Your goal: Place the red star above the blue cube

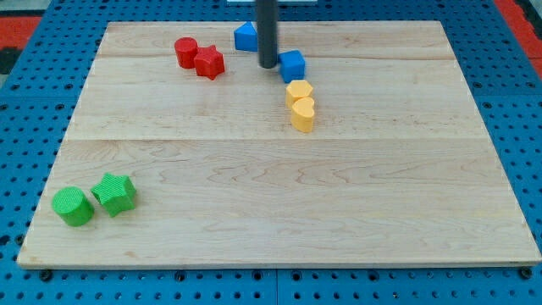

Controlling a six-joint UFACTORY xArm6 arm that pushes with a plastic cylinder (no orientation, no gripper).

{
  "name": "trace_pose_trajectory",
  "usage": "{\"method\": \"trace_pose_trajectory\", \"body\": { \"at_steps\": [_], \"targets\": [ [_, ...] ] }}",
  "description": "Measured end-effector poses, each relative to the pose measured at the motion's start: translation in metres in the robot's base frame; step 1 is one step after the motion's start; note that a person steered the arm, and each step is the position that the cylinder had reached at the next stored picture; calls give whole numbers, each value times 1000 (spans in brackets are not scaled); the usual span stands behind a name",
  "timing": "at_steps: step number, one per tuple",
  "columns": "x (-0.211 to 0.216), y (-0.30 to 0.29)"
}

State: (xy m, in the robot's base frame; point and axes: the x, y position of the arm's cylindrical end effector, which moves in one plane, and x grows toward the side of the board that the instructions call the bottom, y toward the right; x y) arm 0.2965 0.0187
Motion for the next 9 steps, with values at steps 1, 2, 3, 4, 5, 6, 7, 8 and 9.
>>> {"method": "trace_pose_trajectory", "body": {
  "at_steps": [1, 2, 3, 4, 5, 6, 7, 8, 9],
  "targets": [
    [11, 86],
    [26, 147],
    [29, 129],
    [-44, 87],
    [-91, 1],
    [-101, -121],
    [-99, -139],
    [-54, -137],
    [-45, -151]
  ]
}}
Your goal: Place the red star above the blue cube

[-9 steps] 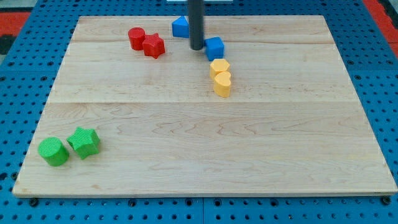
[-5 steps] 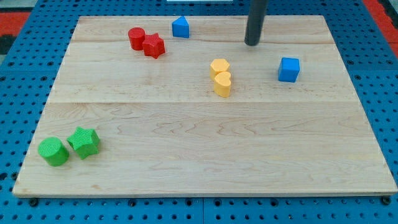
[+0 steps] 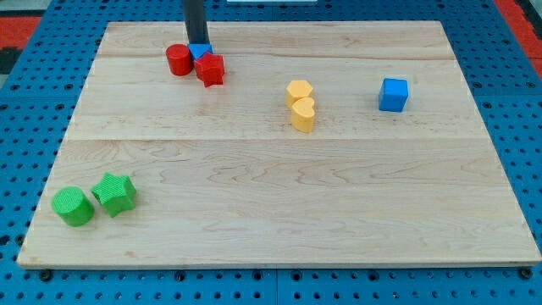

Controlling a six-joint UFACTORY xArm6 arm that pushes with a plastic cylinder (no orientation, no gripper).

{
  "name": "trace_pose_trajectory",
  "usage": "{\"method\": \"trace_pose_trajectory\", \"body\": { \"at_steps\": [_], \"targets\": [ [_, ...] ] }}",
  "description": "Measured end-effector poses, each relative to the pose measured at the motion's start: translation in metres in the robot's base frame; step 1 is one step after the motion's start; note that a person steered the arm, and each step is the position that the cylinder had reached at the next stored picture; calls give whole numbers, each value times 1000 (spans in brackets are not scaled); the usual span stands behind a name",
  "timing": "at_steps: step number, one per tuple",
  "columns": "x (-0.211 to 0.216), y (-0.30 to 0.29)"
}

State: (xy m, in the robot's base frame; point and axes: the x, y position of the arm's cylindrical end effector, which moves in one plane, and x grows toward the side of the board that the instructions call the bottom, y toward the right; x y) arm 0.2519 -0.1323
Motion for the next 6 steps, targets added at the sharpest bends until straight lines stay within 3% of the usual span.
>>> {"method": "trace_pose_trajectory", "body": {
  "at_steps": [1, 3, 4, 5, 6],
  "targets": [
    [30, -7],
    [68, 77],
    [96, 17],
    [119, 82],
    [85, 87]
  ]
}}
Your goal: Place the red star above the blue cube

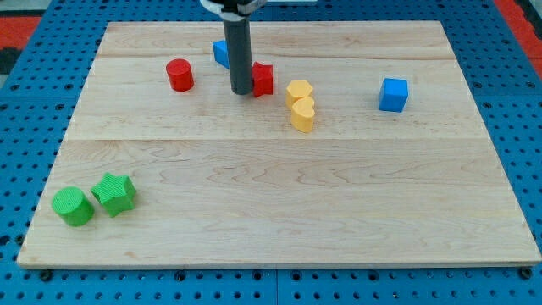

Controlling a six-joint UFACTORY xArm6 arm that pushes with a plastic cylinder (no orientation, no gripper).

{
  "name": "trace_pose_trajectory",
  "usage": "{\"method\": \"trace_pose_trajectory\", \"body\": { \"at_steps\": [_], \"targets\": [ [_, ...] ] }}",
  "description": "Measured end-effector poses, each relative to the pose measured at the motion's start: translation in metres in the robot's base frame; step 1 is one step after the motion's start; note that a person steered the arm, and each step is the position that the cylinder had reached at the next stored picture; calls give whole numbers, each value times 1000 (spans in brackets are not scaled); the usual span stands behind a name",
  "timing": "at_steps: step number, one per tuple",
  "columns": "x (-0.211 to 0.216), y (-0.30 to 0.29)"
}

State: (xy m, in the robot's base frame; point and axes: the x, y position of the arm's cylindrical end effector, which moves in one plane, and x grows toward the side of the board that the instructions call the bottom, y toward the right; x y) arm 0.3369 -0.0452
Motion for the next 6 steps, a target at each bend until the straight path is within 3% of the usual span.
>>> {"method": "trace_pose_trajectory", "body": {
  "at_steps": [1, 3, 4, 6],
  "targets": [
    [-13, 9],
    [-12, 195],
    [-27, 157],
    [-39, 213]
  ]
}}
